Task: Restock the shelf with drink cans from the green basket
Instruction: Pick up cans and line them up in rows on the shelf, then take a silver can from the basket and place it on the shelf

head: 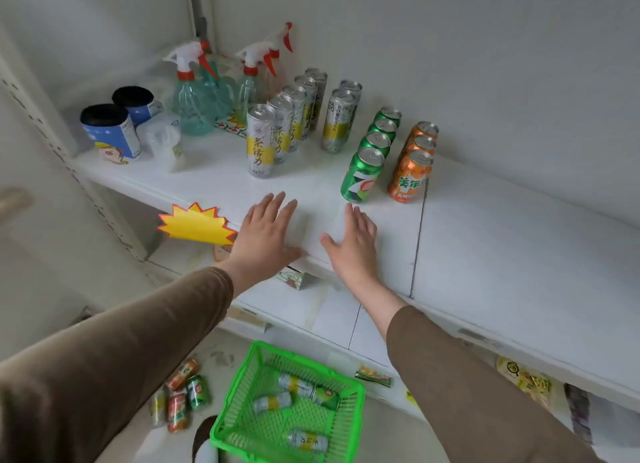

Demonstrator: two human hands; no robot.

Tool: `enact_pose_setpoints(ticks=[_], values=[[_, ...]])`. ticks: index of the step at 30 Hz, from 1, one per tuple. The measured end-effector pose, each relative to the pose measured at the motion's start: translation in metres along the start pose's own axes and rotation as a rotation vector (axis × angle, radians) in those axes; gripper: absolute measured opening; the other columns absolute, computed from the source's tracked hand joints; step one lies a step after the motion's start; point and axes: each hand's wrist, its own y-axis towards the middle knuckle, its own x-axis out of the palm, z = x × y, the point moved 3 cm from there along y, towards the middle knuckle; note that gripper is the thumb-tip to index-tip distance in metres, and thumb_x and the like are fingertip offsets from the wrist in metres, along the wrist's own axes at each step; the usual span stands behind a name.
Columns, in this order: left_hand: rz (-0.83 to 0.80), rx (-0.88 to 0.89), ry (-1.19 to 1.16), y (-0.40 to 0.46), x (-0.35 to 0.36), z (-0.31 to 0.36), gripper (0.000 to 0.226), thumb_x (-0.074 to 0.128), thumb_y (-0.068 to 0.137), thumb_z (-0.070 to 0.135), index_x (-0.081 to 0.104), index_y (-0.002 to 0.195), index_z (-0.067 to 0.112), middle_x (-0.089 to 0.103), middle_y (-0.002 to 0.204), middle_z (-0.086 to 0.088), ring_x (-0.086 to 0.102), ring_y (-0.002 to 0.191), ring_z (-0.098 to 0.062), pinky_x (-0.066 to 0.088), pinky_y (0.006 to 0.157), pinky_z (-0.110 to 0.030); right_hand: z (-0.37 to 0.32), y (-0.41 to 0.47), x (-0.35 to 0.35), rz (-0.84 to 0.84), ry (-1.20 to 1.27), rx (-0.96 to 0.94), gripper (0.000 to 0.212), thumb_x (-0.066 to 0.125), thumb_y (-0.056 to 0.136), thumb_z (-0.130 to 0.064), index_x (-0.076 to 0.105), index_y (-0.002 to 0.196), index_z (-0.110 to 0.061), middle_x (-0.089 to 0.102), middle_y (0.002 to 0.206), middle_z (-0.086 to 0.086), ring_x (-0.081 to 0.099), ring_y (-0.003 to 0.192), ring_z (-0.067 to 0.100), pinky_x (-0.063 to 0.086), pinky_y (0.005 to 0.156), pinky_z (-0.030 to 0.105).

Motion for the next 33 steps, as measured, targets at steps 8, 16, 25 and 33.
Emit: enact_pose_setpoints(ticks=[8,16,25,33], values=[[0.134,-0.09,0.056,-0.105,0.04,0.024,0.096,0.066,0.078,0.058,0.026,0.153,0.015,0.018,0.162,-0.013,0.013,0.15,-0.033,0.014,0.121,-0.052,0.027,-0.089,0.013,-0.024,-0.302,-0.412,0.079,0.052,0.095,-0.054,0.021,0.16,-0.02,0.008,0.169,0.008,0.001,0.156,0.029,0.001,0.126,0.05],[0.012,-0.191,0.062,-0.204,0.129,0.0,0.102,0.073,0.074,0.056,0.022,0.155,0.019,0.02,0.161,-0.012,0.013,0.15,-0.032,0.014,0.121,-0.05,0.069,-0.162,0.106,-0.101,-0.376,-0.639,0.078,0.06,0.094,-0.044,0.025,0.159,-0.019,0.009,0.169,0.007,0.006,0.156,0.032,0.007,0.126,0.051],[-0.266,-0.26,0.011,-0.295,0.311,-0.034,0.096,0.068,0.082,0.049,0.014,0.157,0.022,0.011,0.164,-0.008,0.006,0.151,-0.028,0.0,0.121,-0.043,0.184,-0.221,0.277,-0.422,-0.339,-0.49,0.071,0.065,0.093,-0.03,0.033,0.155,-0.016,0.019,0.167,0.006,0.013,0.155,0.028,0.022,0.123,0.05],[-0.491,-0.333,-0.005,-0.345,0.491,-0.067,0.095,0.056,0.09,0.05,-0.005,0.157,0.023,-0.006,0.165,-0.005,-0.008,0.151,-0.024,-0.002,0.123,-0.041,0.28,-0.247,0.453,-0.601,-0.37,-0.434,0.073,0.064,0.094,-0.025,0.028,0.157,-0.016,0.022,0.166,0.004,0.013,0.154,0.025,0.021,0.124,0.043]])
